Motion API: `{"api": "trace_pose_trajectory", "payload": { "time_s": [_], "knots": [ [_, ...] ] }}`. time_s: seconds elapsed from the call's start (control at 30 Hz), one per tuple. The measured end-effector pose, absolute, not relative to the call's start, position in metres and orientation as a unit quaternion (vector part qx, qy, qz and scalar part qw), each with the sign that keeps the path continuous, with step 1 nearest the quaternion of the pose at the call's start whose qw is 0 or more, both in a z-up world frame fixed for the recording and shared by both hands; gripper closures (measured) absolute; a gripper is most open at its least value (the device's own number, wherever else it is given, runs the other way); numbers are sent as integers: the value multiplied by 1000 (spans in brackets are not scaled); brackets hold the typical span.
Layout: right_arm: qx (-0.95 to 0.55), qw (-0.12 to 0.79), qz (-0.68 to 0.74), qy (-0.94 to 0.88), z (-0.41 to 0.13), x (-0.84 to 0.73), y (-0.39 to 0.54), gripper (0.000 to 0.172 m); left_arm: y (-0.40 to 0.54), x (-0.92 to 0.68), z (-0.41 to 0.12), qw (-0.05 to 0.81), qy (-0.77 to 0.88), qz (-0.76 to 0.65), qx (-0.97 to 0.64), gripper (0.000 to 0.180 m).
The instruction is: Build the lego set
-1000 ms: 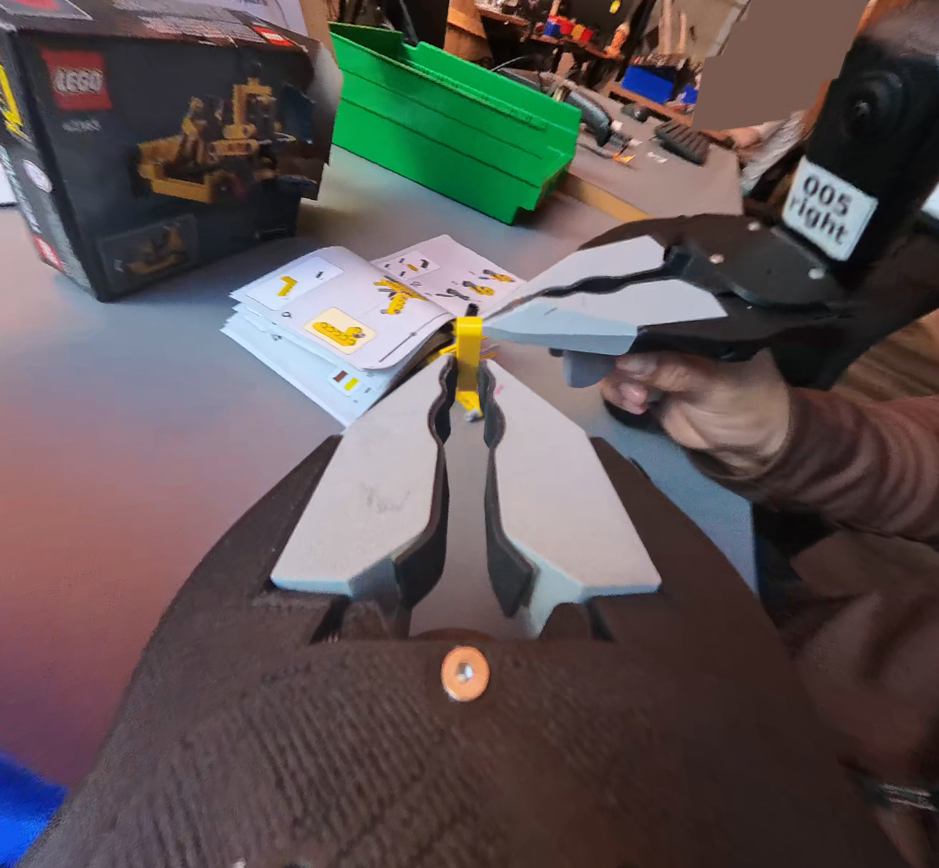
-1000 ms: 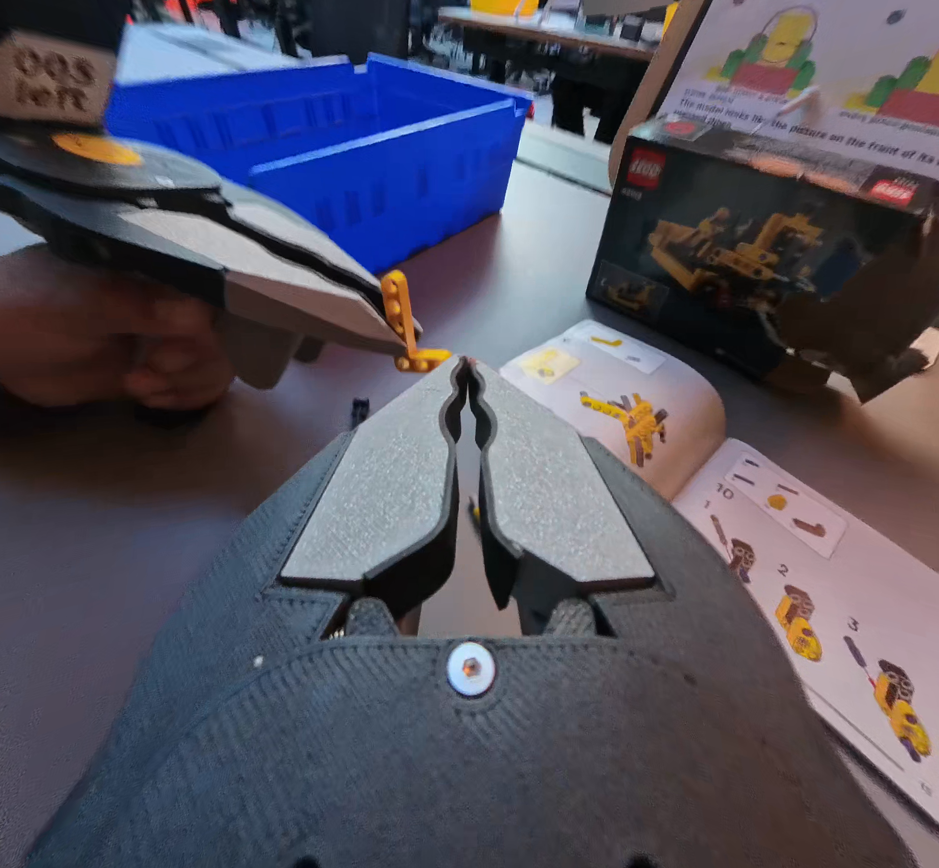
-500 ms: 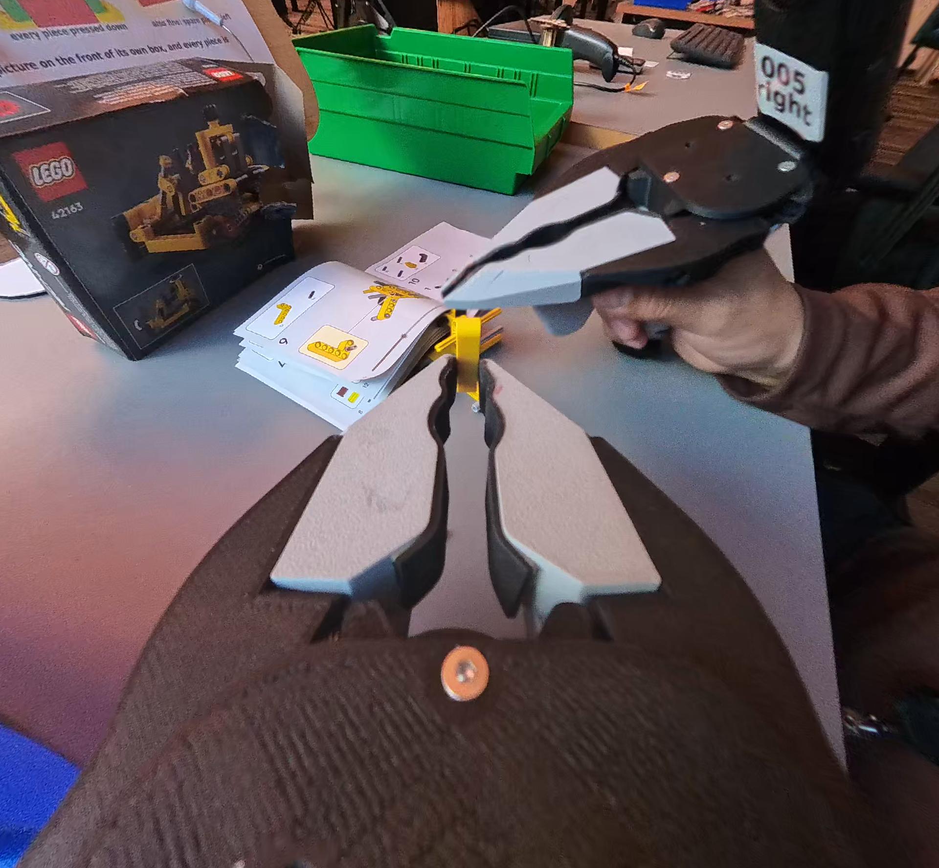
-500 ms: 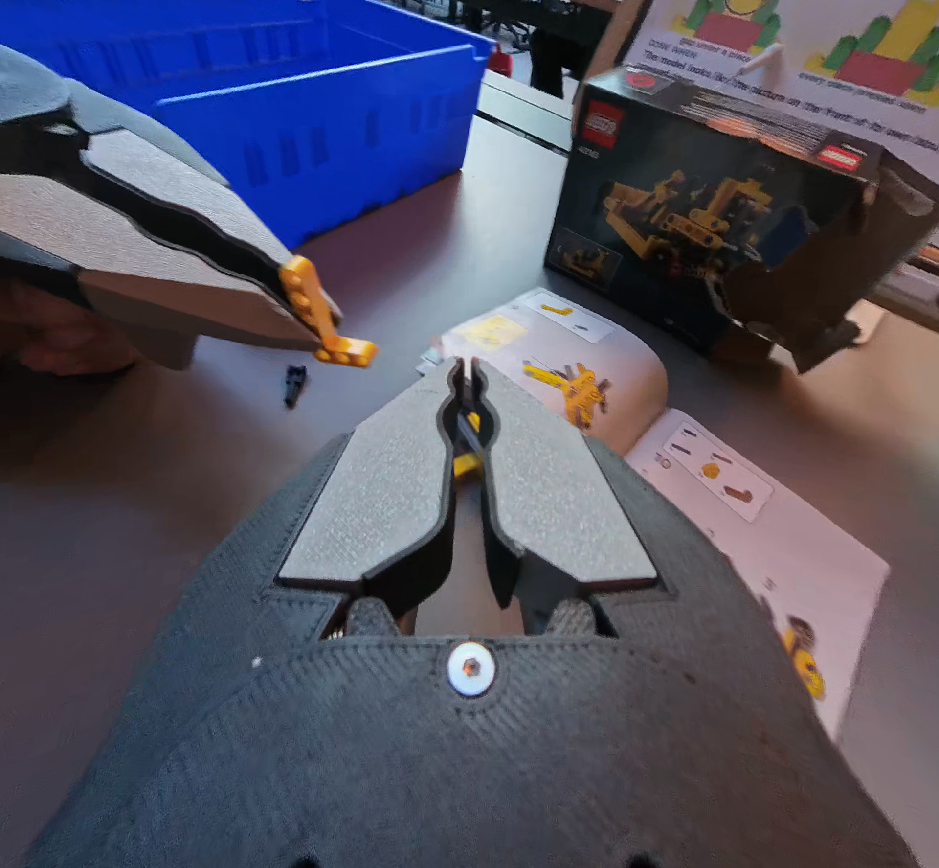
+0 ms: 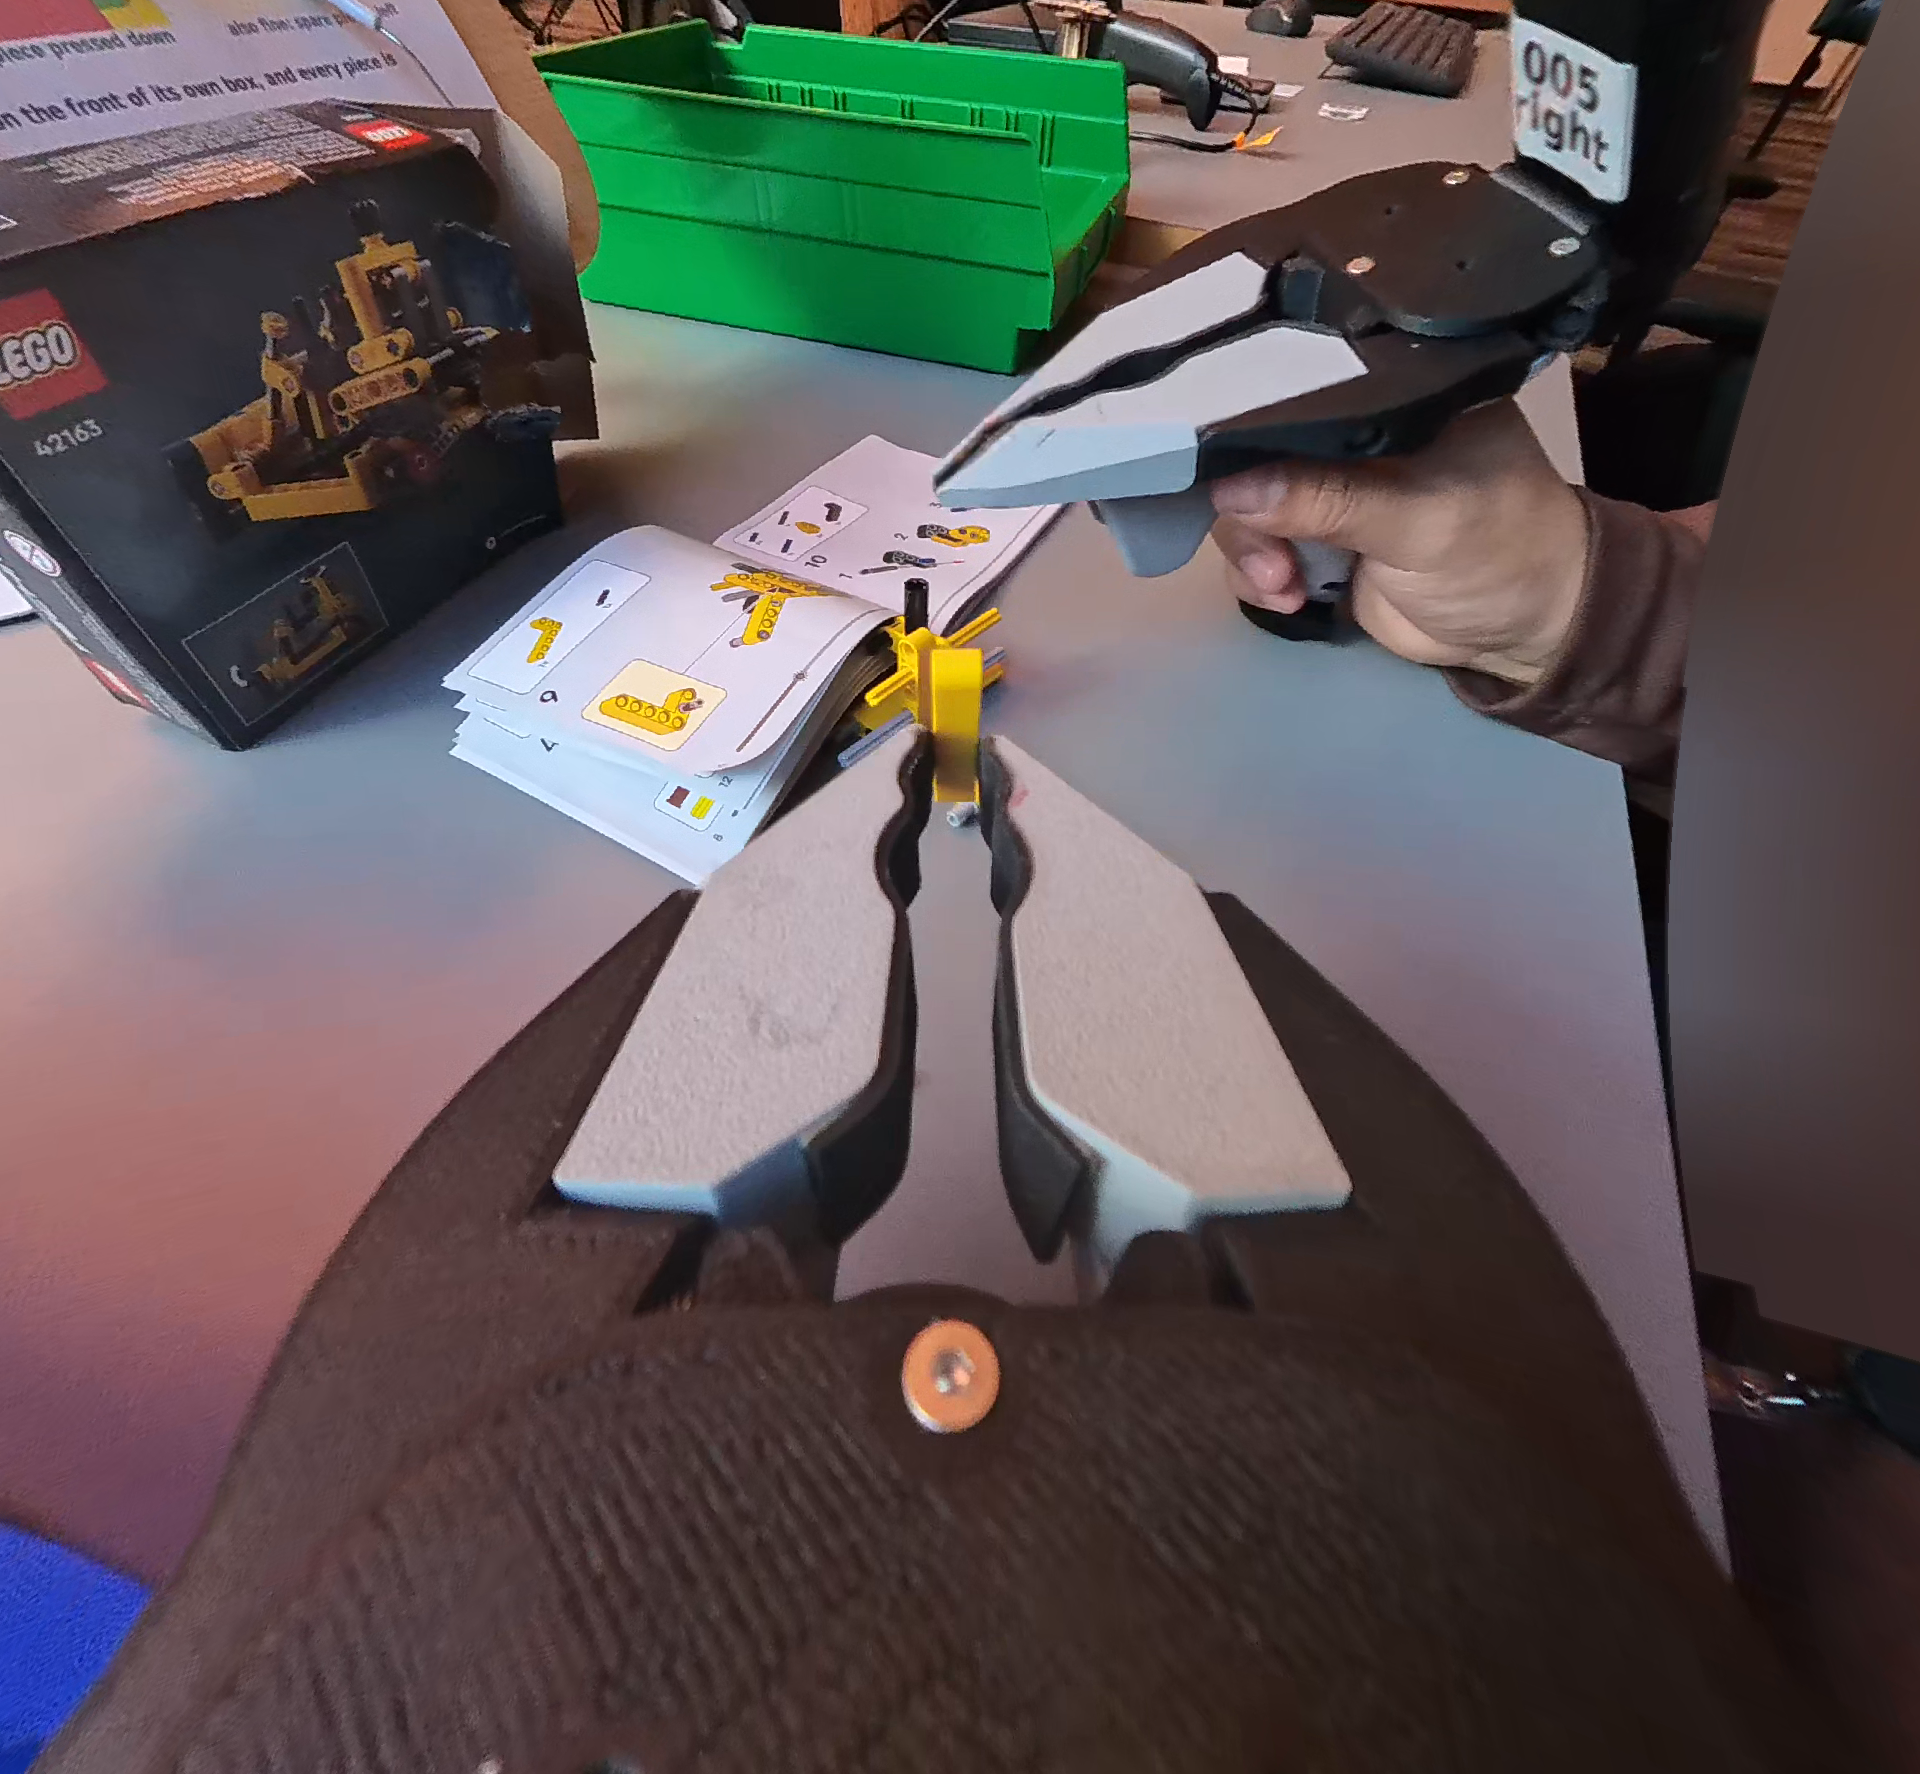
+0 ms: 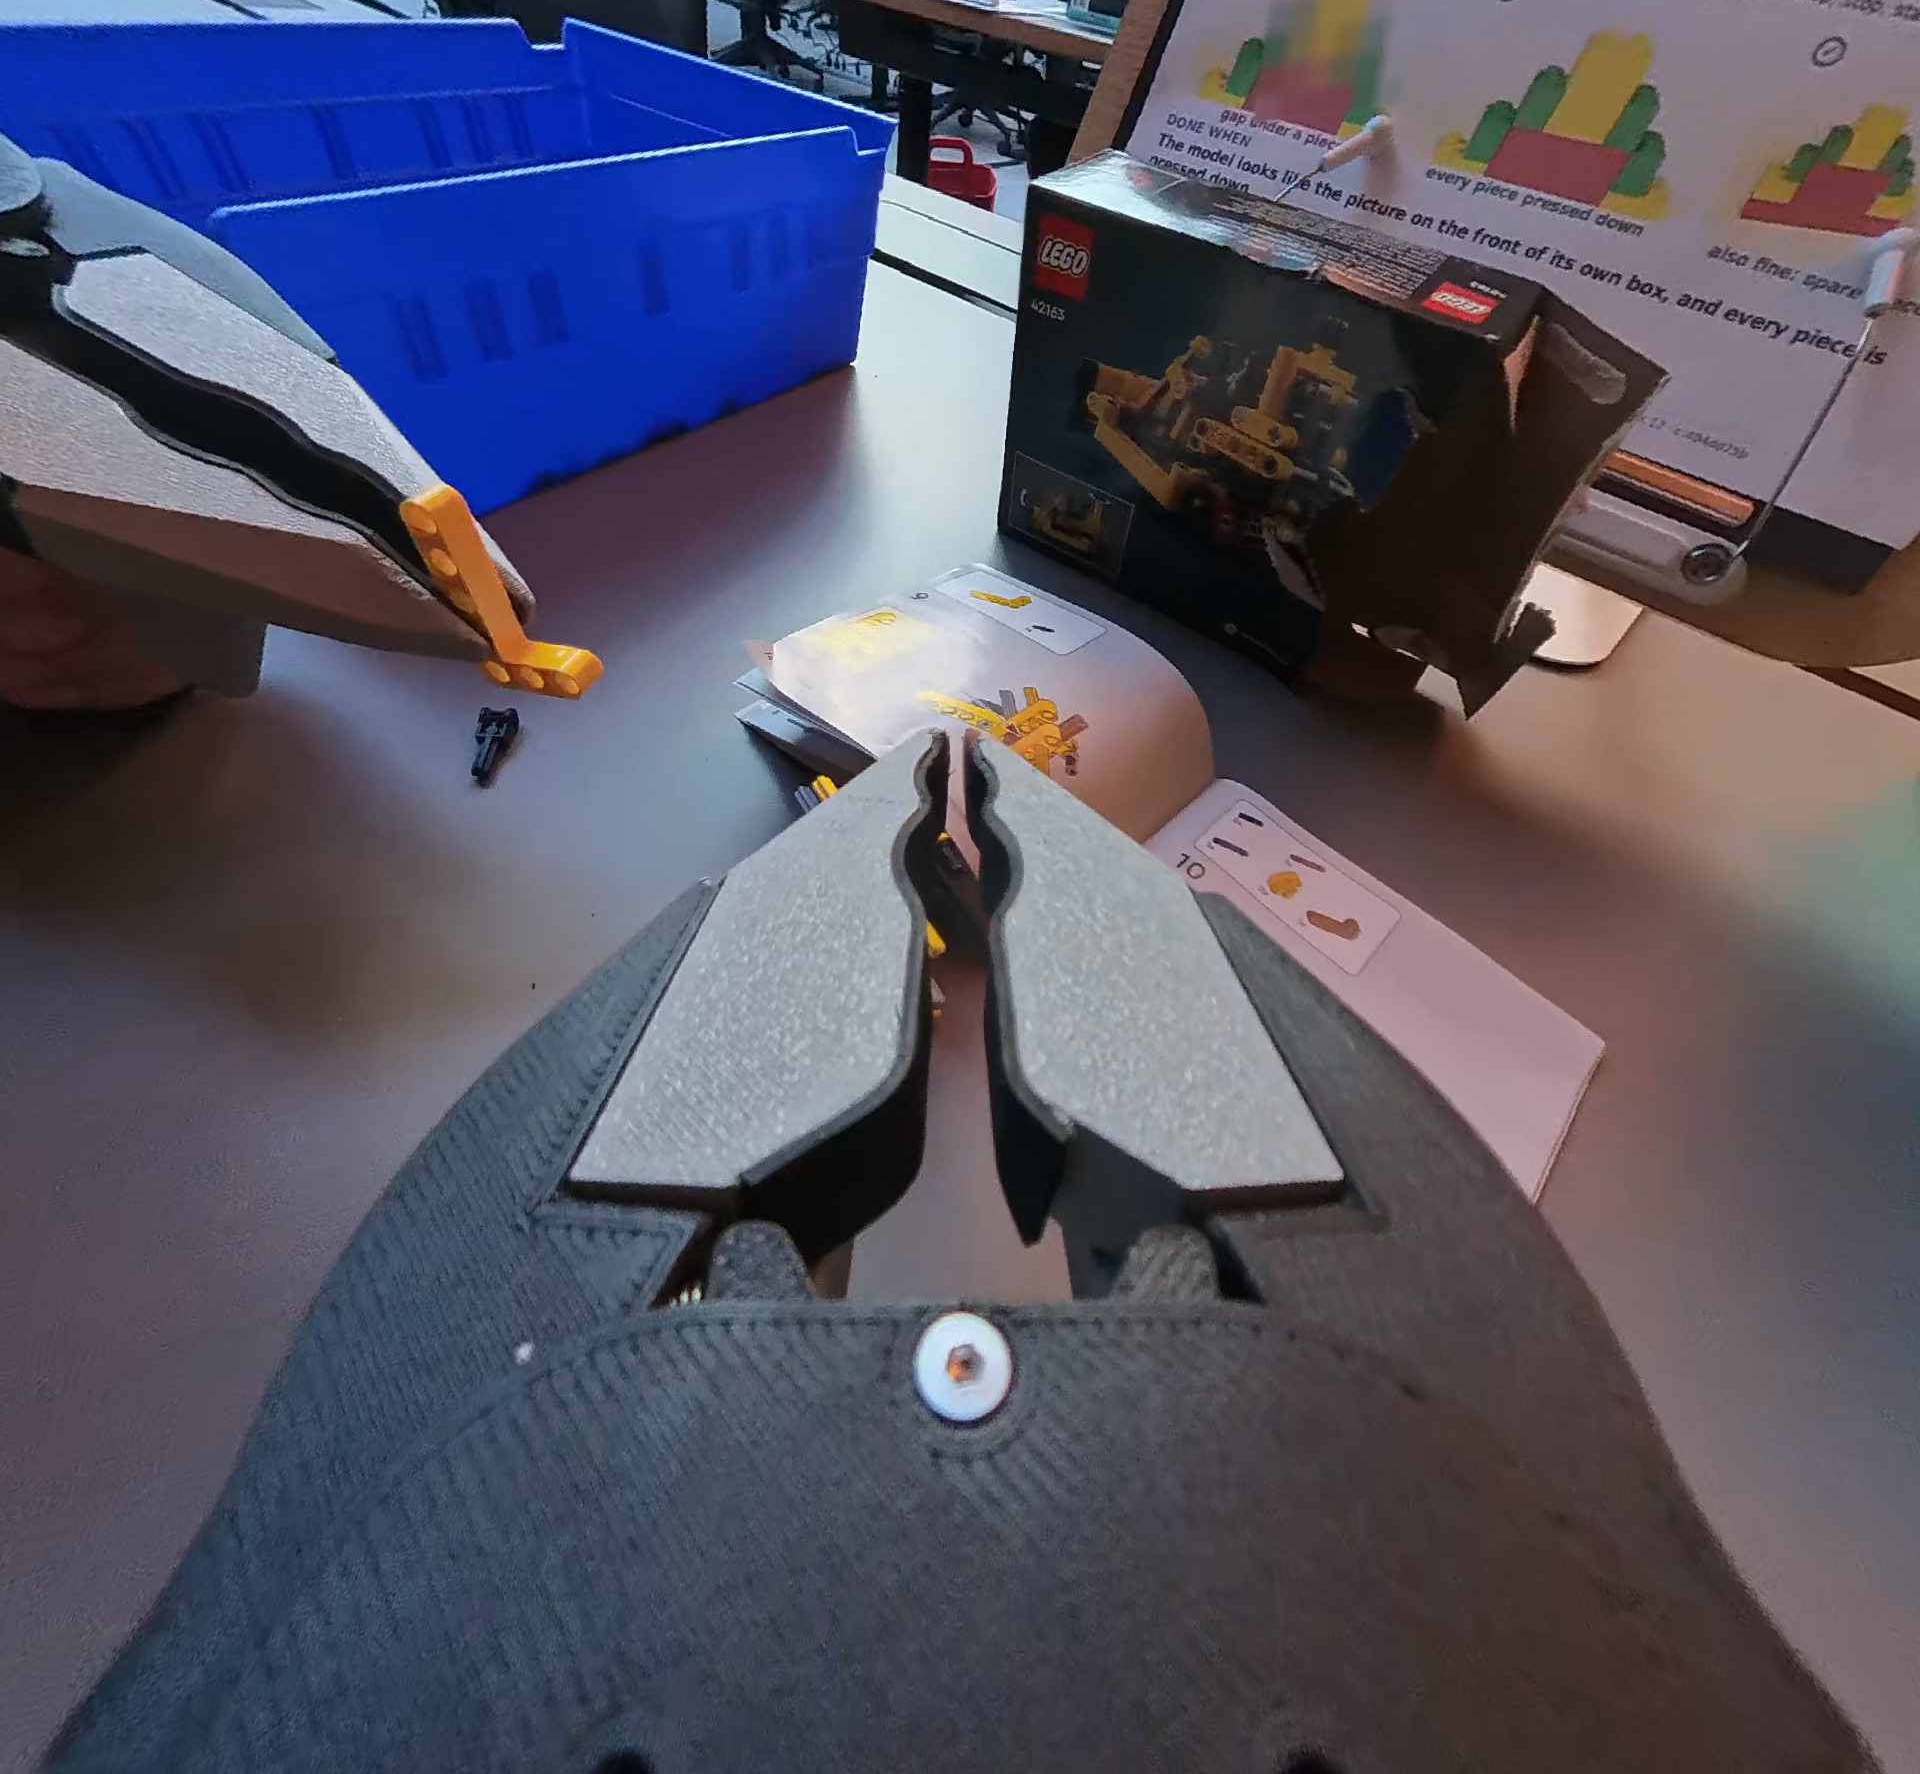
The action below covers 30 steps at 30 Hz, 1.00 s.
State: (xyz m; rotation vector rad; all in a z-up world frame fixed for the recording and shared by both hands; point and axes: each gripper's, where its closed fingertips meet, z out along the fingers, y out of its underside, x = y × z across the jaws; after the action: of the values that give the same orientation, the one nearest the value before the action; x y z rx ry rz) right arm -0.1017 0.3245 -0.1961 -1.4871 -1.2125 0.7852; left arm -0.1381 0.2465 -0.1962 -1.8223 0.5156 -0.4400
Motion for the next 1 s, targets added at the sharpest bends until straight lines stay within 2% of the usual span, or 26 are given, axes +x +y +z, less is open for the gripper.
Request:
{"api": "trace_pose_trajectory", "payload": {
  "time_s": [0.63,1.0],
  "knots": [
    [-608,498,334,-520,-198,-109,317,172,245,-135,-198,557,228,-196,-774,175],
    [-585,509,343,-530,-193,-112,308,162,248,-135,-197,566,258,-171,-764,175]
  ]
}}
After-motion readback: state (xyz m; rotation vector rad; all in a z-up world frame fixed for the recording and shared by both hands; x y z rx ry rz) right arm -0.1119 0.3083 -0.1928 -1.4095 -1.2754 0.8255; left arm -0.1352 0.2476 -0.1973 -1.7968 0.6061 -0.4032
